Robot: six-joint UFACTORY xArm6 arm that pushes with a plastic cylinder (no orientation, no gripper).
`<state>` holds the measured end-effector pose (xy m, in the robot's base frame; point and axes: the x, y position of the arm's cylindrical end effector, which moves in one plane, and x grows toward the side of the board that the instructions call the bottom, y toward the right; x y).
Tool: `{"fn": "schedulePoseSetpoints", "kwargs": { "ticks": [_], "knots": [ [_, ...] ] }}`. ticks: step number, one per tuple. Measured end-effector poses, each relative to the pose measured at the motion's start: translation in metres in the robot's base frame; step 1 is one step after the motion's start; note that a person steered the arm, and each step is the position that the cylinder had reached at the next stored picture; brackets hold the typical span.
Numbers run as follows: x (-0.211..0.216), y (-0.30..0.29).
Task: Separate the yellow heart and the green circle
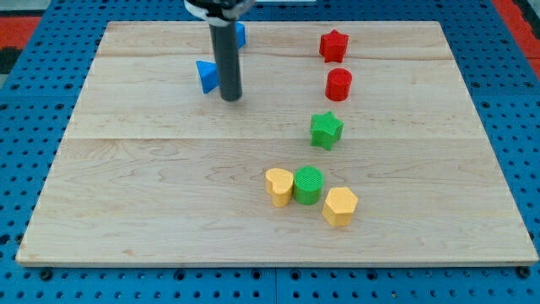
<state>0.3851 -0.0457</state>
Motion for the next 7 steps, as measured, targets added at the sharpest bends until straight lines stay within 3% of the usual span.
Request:
{"fn": "schedulePoseSetpoints", "kwargs": {
  "ticks": [1, 3, 5, 7],
  "knots": [
    [0.062, 0.031],
    [0.116, 0.080],
    [0.142, 0.079],
    [0.156, 0.032]
  ]
}}
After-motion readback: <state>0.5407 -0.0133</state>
